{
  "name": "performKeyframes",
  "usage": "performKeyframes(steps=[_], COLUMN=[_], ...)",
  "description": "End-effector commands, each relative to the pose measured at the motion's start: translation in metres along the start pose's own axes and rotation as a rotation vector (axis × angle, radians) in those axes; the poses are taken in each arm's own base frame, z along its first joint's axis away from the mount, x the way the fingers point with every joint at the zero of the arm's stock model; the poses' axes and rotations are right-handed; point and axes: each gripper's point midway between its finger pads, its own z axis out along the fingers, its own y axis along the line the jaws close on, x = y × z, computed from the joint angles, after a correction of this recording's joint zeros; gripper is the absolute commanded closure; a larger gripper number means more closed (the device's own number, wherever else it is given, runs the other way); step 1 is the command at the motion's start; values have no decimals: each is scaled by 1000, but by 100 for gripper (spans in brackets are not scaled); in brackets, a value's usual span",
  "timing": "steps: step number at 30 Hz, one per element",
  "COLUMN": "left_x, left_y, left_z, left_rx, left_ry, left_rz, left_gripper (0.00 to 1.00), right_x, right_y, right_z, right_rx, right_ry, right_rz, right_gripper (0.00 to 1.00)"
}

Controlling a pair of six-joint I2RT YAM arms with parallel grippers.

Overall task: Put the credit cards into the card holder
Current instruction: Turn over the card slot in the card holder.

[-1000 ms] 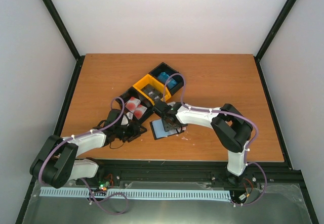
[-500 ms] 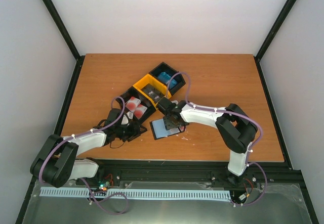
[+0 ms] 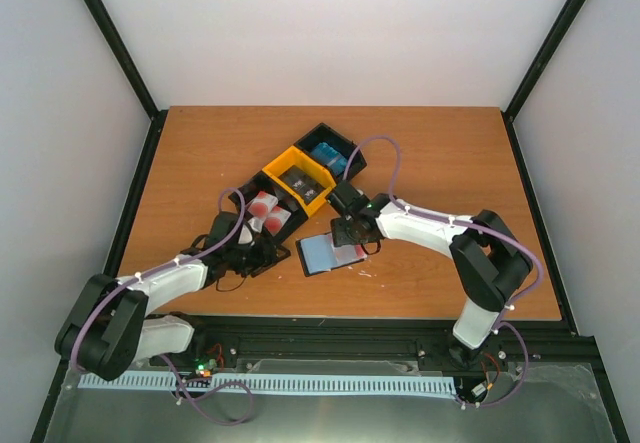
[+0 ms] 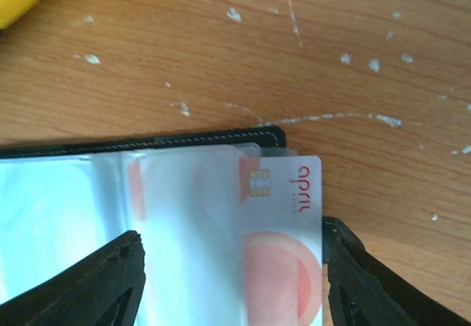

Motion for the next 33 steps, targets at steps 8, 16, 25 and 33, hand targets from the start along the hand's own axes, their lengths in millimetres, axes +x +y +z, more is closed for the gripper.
performKeyframes(steps=[8,16,25,33], left_x=[-14,-15,-16,-16], left_y=[-22,-25,-27,-27], left_z=[-11,-12,-12,-11], left_rx=[37,47,50,49], left_ry=[-47,-43,-41,-39], left_rz=[74,77,79,74], left_gripper=[42,41,41,41], right_x=[9,13,23,26], right_y=[-10,-16,-25,-3], right_z=[19,33,44,36], right_rx=[-58,-84,-73,-227], right_ry=[47,85,127,152], right_rz=[87,109,121,151], right_gripper=[32,27,22,34])
